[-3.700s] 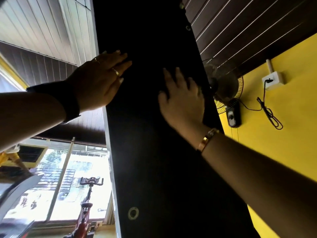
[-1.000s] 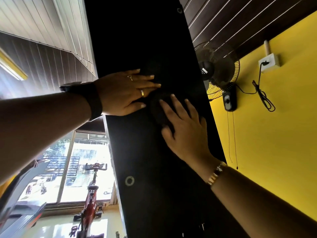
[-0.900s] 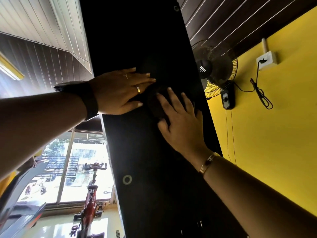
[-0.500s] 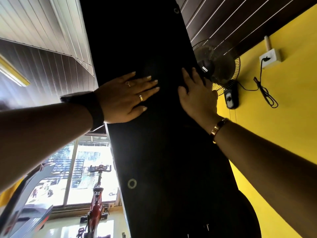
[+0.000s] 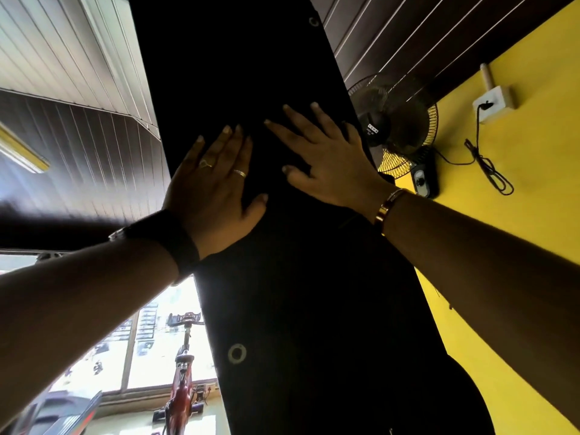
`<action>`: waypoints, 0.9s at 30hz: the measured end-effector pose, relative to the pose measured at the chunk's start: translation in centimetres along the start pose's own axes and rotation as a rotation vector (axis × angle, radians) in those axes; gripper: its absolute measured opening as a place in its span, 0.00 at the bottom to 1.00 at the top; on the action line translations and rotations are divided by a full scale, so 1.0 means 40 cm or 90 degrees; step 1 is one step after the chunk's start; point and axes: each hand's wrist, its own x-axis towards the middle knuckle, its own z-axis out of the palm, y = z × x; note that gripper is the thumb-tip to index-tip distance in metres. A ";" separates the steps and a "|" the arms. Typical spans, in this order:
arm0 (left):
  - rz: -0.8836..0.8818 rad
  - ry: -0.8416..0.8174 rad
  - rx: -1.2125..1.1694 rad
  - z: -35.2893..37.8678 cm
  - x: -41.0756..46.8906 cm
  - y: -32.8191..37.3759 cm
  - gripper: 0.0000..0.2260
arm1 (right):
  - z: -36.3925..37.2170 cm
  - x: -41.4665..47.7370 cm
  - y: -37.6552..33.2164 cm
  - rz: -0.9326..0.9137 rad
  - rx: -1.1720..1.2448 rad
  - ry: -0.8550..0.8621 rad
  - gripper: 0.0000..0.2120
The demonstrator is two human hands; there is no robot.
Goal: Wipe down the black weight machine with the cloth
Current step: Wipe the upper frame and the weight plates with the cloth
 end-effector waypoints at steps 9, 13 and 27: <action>0.049 -0.014 0.014 -0.005 -0.003 -0.002 0.31 | 0.043 -0.106 0.008 0.266 0.088 0.063 0.34; 0.133 -0.023 0.023 -0.004 -0.008 -0.001 0.28 | 0.063 -0.166 -0.074 0.313 0.060 0.065 0.32; 0.289 -0.057 -0.009 -0.015 -0.024 0.000 0.25 | 0.094 -0.345 -0.021 0.403 0.100 0.014 0.33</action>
